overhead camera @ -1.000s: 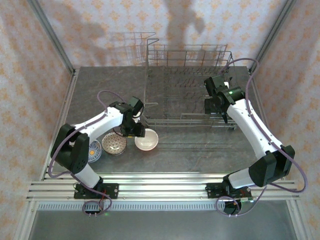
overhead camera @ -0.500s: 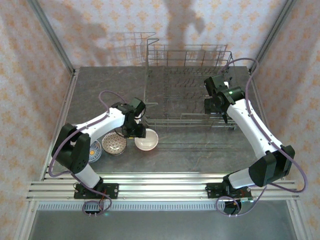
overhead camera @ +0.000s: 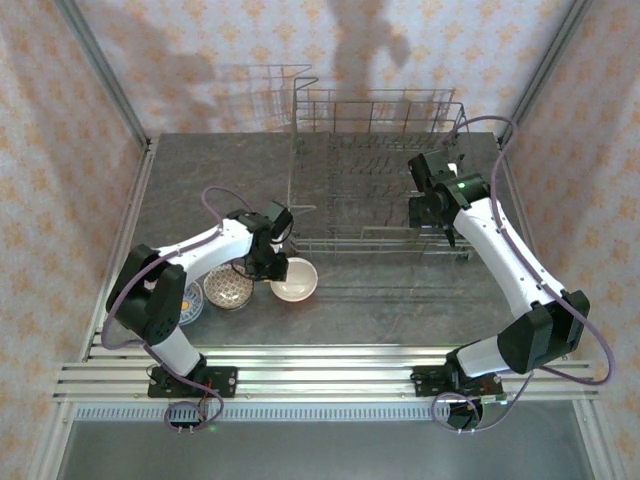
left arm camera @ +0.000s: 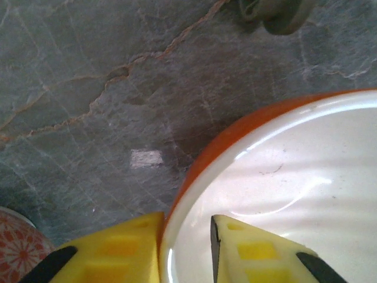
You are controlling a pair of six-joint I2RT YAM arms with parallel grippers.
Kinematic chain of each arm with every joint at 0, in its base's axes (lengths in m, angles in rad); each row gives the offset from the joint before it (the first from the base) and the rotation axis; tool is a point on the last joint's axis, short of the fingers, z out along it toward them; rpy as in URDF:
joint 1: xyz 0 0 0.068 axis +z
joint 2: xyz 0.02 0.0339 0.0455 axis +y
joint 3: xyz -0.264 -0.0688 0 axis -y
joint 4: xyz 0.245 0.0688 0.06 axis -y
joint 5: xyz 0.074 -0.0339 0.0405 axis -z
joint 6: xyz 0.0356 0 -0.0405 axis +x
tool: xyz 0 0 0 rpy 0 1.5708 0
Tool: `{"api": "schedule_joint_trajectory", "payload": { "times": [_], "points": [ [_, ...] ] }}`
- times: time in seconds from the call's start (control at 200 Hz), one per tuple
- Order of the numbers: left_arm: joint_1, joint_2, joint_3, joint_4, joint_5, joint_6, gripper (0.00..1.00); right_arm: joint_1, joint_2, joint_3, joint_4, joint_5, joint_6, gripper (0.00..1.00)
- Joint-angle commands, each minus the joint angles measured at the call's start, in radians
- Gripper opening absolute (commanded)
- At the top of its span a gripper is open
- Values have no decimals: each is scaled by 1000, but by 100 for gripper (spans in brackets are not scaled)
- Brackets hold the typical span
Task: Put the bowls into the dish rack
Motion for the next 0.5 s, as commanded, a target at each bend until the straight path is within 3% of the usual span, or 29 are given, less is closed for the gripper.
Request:
{"api": "schedule_joint_trajectory", "payload": {
  "times": [0.0,0.495],
  "points": [
    [-4,-11,-15,20,-9,-12,21,6,-15,-13,0,23,1,96],
    [-3,-88,-40,11,-10,-17,0,7,-36,-19,-4,27,7,96]
  ]
}}
